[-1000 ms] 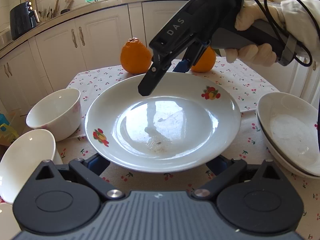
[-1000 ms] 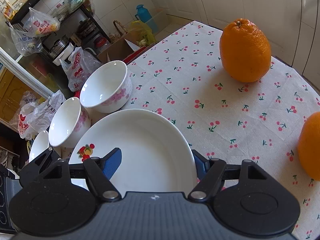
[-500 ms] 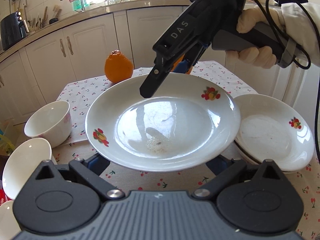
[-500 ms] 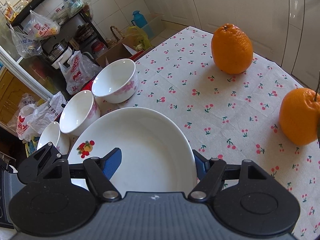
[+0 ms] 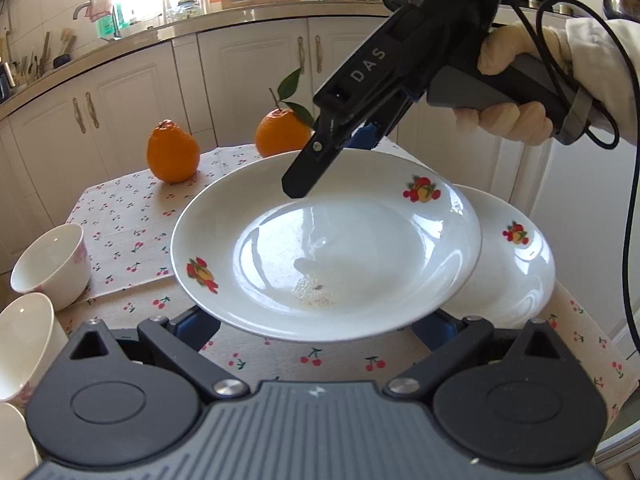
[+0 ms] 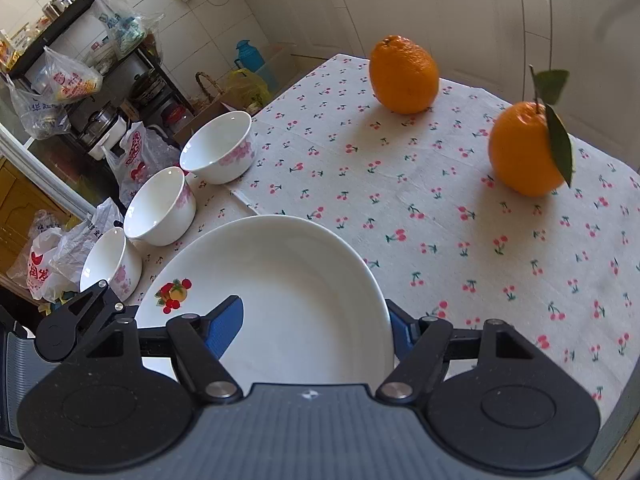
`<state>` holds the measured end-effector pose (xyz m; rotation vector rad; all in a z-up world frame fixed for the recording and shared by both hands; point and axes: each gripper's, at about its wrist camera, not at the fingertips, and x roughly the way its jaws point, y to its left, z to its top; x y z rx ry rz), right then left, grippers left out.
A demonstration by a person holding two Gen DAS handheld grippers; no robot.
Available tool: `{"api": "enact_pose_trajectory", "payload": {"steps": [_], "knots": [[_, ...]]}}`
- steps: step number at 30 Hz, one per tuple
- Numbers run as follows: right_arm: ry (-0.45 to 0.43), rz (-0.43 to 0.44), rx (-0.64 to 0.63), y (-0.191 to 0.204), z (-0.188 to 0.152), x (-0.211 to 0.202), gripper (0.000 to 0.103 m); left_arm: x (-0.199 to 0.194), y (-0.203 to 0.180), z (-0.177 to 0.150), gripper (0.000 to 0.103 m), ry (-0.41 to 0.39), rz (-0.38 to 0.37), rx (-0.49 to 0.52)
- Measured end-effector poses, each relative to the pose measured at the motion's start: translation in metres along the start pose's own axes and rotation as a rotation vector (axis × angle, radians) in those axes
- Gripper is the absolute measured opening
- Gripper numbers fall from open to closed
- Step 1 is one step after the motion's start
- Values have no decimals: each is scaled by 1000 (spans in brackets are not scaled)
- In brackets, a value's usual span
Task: Organize plates and bowls
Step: 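Lift the white plate with the right gripper and carry it to the plate stack, then lower the white plate onto the stack and open the right gripper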
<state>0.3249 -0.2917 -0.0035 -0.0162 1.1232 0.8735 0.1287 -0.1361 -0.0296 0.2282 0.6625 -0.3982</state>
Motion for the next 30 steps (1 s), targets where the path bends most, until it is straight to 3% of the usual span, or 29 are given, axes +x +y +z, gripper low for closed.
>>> {"api": "enact_pose_trajectory", "payload": {"steps": [16, 30], "knots": [[-62, -50, 107, -23, -65, -37, 79, 3, -39, 1, 100, 12, -110, 73], [-82, -56, 175, -43, -95, -39, 79, 9, -51, 1, 100, 26, -136, 99]]}}
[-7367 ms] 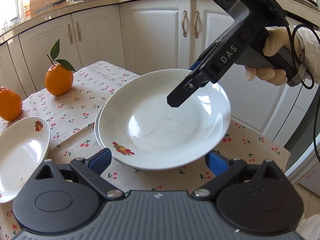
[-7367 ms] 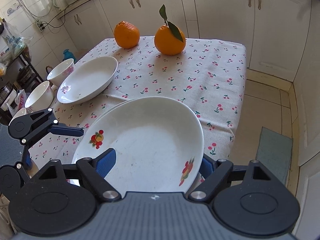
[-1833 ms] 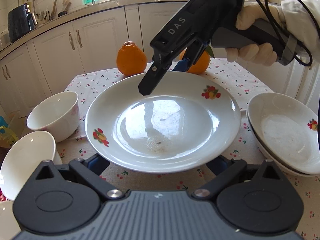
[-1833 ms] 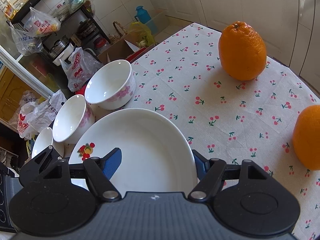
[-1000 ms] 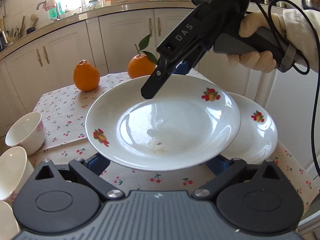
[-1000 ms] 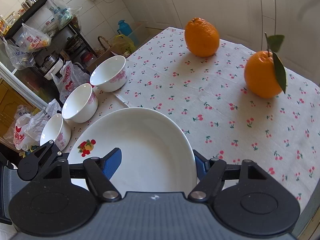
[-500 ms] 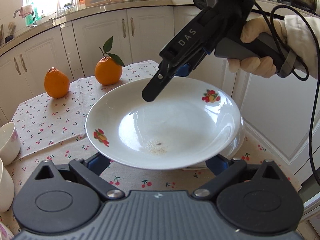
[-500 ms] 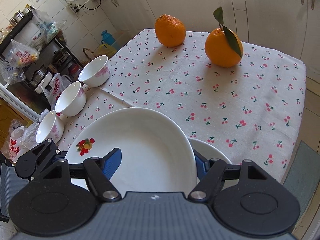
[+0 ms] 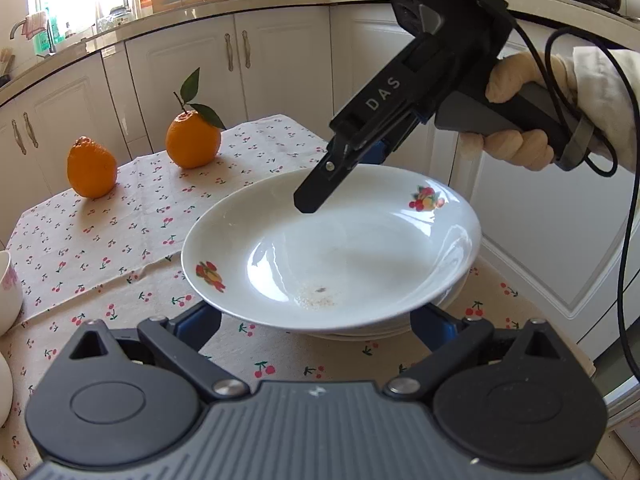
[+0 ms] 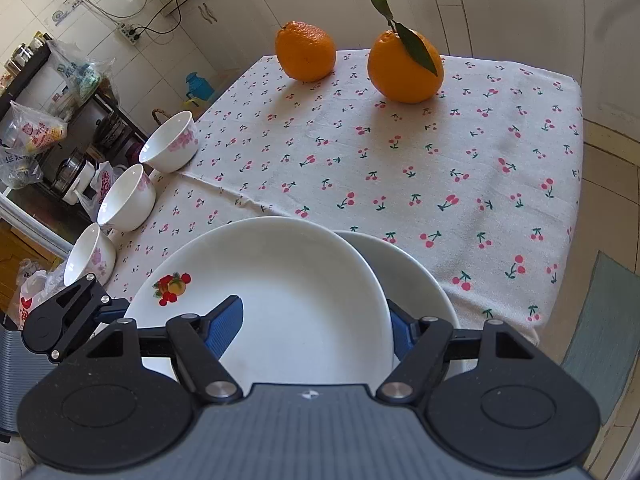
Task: Organize plates and bowls
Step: 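Lower the white plate onto the stack and open the right gripper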
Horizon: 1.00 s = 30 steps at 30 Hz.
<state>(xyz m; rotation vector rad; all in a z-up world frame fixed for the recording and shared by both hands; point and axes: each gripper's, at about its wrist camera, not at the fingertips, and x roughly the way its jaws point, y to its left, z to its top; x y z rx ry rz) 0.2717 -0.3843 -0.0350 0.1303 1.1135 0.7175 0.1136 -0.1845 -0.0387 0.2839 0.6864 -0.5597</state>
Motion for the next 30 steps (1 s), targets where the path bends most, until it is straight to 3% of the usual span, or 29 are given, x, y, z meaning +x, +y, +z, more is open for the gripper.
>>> {"api": "enact_pose_trajectory", "payload": {"steps": [16, 30], "knots": [[-20, -27, 48, -14, -18, -8, 79, 10, -6, -2, 100, 11, -46, 45], [-41, -67, 71, -15, -28, -21, 79, 10, 0, -6, 100, -7, -91, 19]]}}
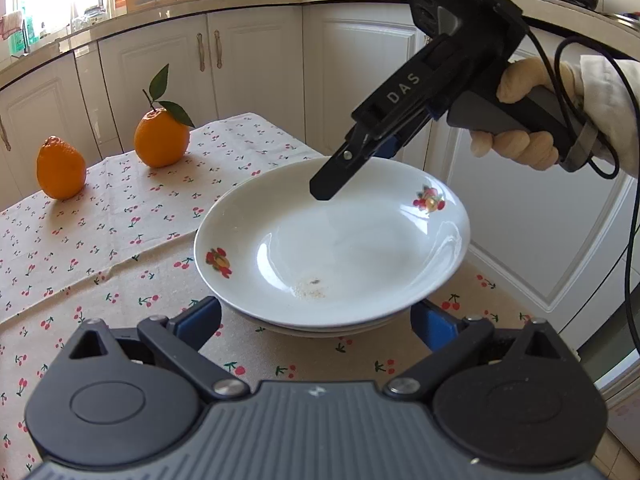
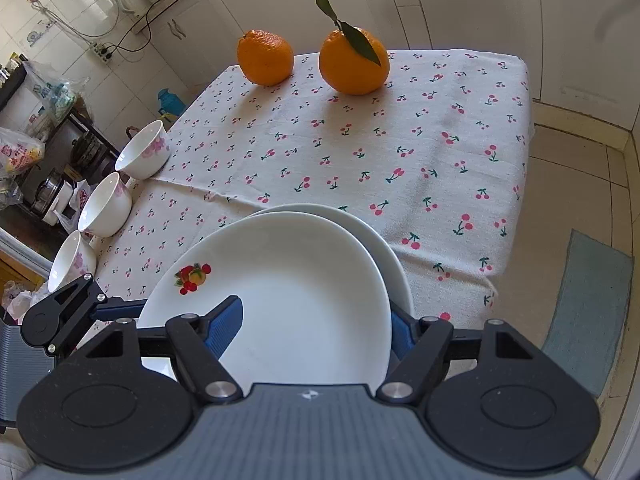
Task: Organize plates and bowls
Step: 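Lower the white plate onto the stack and open the right gripper, then move the right gripper to a white bowl and grasp its rim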
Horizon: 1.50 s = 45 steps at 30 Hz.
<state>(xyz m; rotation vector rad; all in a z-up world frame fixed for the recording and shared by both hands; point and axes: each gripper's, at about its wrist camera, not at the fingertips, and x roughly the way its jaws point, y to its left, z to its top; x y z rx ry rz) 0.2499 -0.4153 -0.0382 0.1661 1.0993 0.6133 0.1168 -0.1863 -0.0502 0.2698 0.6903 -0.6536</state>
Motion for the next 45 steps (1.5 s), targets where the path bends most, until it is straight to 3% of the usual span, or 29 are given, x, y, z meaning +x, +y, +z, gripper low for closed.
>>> {"api": "enact_pose_trajectory", "payload": {"steps": [29, 35, 38, 45], "knots": [[19, -203, -8, 24, -8, -16, 84, -15, 8, -5, 100, -32, 6, -14], [16, -211, -24, 31, -11, -18, 92, -22, 9, -7, 100, -50, 14, -8], [-2, -255, -48, 41, -11, -22, 102, -26, 11, -7, 101, -64, 22, -5], [-76, -345, -104, 79, -19, -29, 103, -43, 19, -8, 101, -94, 34, -2]]}}
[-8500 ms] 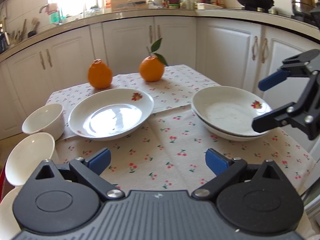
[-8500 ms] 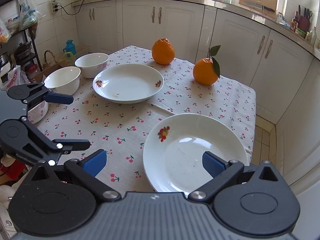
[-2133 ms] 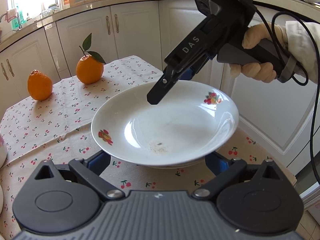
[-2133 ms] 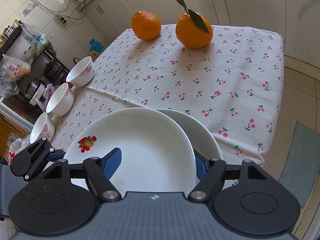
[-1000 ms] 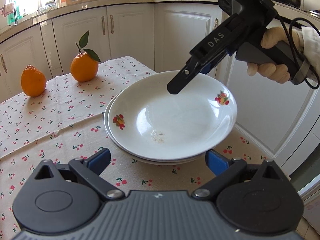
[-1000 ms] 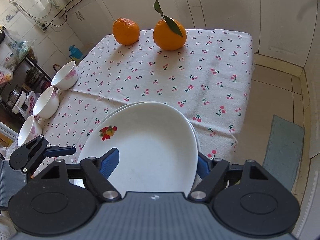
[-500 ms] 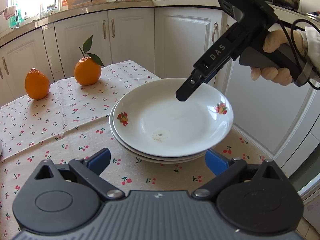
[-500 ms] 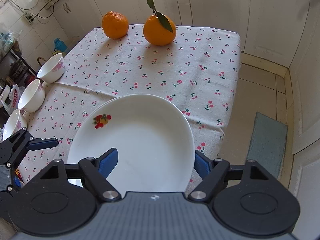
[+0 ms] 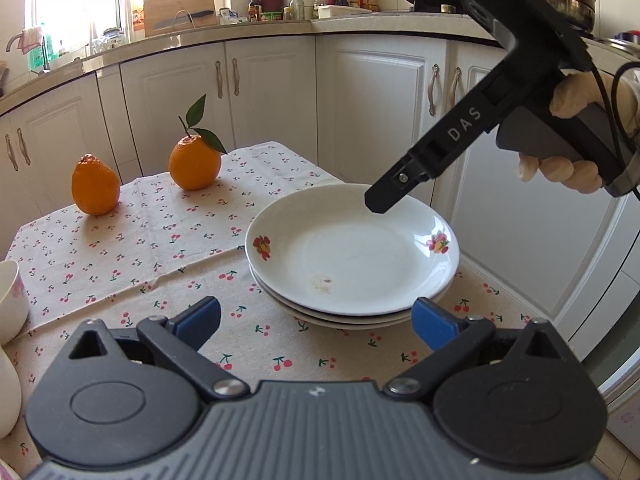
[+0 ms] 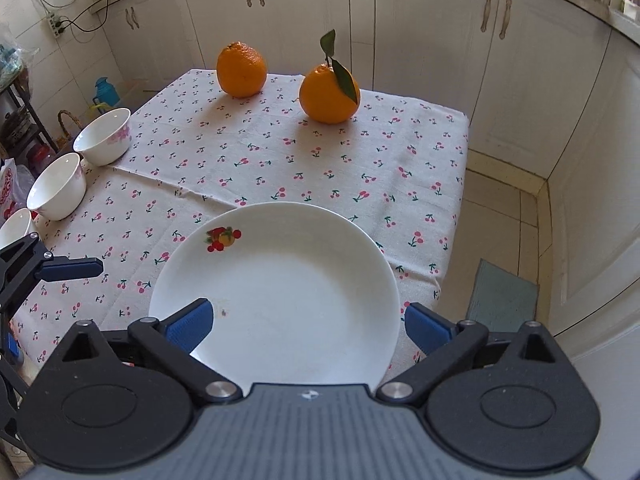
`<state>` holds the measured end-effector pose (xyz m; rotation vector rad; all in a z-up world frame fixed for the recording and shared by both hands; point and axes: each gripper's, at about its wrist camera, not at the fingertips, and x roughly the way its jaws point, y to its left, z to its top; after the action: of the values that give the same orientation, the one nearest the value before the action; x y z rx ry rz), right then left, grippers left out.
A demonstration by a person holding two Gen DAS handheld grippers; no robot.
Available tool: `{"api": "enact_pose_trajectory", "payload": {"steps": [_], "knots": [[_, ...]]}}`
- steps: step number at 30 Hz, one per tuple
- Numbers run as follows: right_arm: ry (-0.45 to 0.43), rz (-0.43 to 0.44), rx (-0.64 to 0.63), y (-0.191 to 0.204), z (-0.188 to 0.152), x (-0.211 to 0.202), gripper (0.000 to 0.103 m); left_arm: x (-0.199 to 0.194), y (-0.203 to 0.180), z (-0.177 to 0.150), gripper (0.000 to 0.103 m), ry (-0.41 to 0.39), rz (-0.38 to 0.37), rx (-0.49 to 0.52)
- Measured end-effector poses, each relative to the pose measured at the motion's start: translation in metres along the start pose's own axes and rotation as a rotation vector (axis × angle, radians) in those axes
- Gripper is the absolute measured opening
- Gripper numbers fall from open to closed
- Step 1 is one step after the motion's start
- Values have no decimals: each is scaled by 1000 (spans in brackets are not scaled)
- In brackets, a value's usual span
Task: Organize plates and bowls
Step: 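Move the right gripper to a white bowl and grasp its rim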
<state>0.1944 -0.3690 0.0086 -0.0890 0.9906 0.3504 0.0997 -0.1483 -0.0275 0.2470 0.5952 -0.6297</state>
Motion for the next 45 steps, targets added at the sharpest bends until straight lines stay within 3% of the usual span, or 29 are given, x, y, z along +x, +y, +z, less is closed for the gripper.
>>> {"api": "enact_pose_trajectory", "payload": {"steps": [10, 15, 24, 28, 34, 38, 45], "knots": [[-187, -107, -40, 79, -11, -24, 103, -54, 22, -15, 102, -52, 52, 31], [-294, -121, -1, 121, -12, -31, 103, -91, 46, -30, 102, -63, 130, 1], [-376, -93, -33, 206, -8, -21, 103, -151, 93, -70, 102, -79, 306, -89], [-376, -11, -44, 237, -3, -10, 103, -166, 112, -91, 102, -63, 360, -108], [-367, 77, -110, 285, 0, 5, 103, -179, 142, -125, 102, -39, 384, -161], [-341, 135, -158, 306, 5, 16, 103, -173, 158, -147, 102, -1, 376, -186], [-255, 214, -180, 329, 12, 43, 102, -160, 169, -156, 102, 3, 326, -184]]}}
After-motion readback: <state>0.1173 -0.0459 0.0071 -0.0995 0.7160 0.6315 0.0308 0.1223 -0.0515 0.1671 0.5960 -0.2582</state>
